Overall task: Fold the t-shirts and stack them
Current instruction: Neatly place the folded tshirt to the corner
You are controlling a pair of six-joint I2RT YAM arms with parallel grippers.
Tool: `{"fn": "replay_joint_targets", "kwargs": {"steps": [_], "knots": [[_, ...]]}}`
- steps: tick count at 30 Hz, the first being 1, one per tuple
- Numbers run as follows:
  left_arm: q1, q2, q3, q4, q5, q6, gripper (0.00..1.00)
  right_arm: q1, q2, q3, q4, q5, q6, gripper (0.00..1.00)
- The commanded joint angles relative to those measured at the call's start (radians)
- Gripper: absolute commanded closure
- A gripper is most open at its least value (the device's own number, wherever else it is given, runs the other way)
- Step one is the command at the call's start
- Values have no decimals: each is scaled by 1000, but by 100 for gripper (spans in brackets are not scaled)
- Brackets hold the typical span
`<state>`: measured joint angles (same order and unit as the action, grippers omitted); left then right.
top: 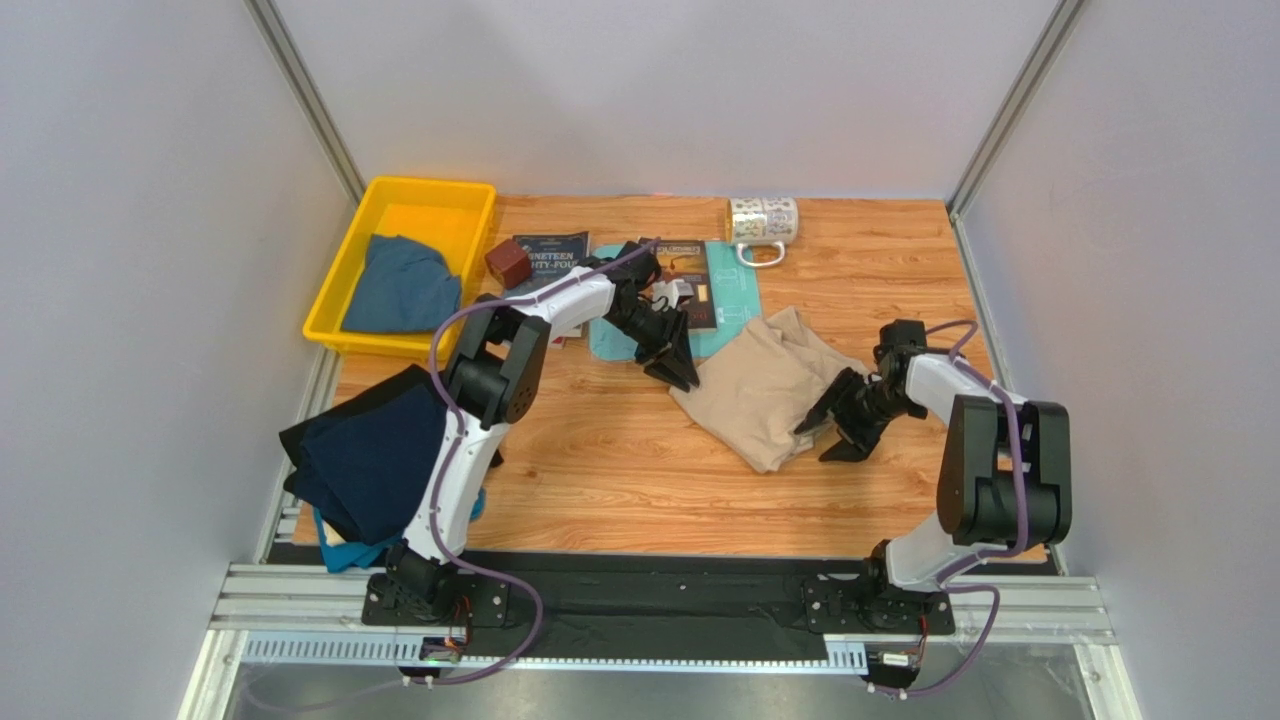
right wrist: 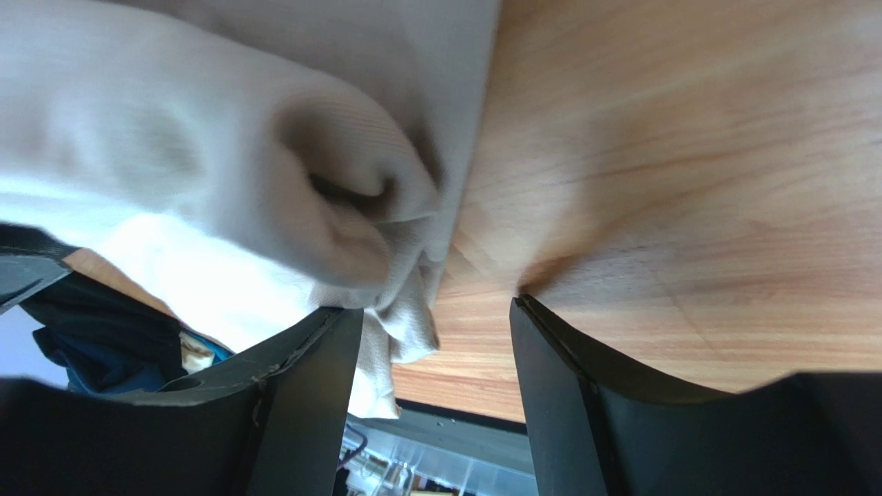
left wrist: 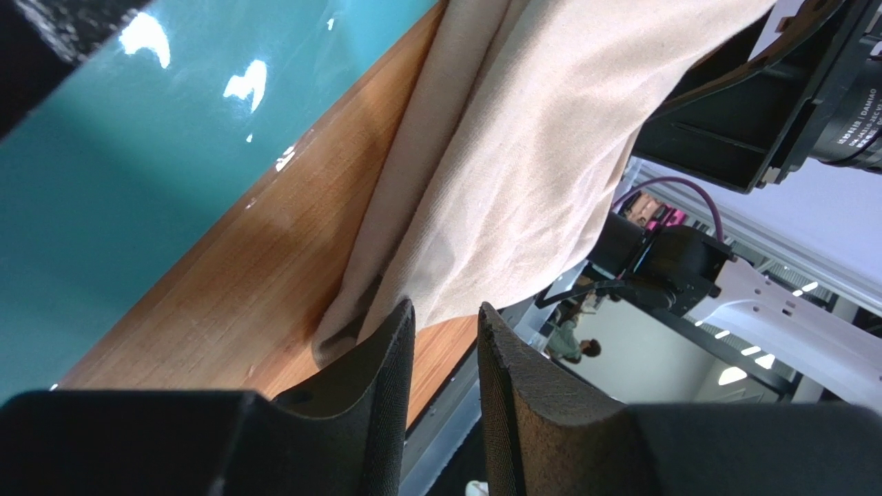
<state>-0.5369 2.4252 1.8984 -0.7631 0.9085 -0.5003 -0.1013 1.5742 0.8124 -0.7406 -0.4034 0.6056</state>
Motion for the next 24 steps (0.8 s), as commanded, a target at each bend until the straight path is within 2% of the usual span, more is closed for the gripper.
{"fn": "replay_joint_targets", "kwargs": {"steps": [1,6,12,14,24], "knots": [[2,-89,2,-1,26,39,65,-5,-97,4,86,-38,-3,39],[2,-86,22,2,33,37,65,-6,-164,24,43,-31,-17,39],[-3,-58,33,44,61,3,66,-6,-34,-38,159,-51,13,39],[-15,-45,42,44,55,6,65,-6,21,-35,149,-48,6,39],[-46,-28,34,31,47,12,65,-5,47,-56,153,6,16,39]]}}
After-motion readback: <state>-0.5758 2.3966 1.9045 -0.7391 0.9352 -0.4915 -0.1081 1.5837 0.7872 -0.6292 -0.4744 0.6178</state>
